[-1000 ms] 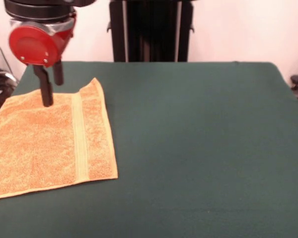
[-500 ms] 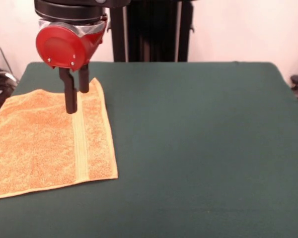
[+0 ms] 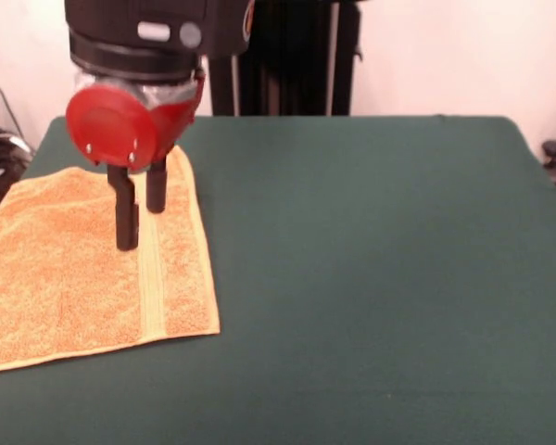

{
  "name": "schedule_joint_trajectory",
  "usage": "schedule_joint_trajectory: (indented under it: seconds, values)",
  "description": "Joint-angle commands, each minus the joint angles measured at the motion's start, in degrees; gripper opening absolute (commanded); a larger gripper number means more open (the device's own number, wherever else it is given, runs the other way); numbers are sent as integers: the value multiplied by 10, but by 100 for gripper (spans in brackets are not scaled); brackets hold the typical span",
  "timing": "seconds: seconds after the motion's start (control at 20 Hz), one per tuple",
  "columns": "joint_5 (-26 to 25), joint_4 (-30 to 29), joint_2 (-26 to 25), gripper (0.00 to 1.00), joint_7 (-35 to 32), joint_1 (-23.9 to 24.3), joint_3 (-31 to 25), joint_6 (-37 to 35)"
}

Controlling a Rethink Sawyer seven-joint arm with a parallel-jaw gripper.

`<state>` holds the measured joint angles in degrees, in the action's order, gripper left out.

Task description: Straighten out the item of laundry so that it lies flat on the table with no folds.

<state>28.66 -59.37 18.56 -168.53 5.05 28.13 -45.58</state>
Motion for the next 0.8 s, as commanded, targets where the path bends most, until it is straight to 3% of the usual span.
schedule_joint_trajectory:
  seconds: [0.05,0.8]
  values:
    - [17,-74,-54,100,-142,-23,-41,44]
    - [34,-100,-77,100,-137,-34,-59,98]
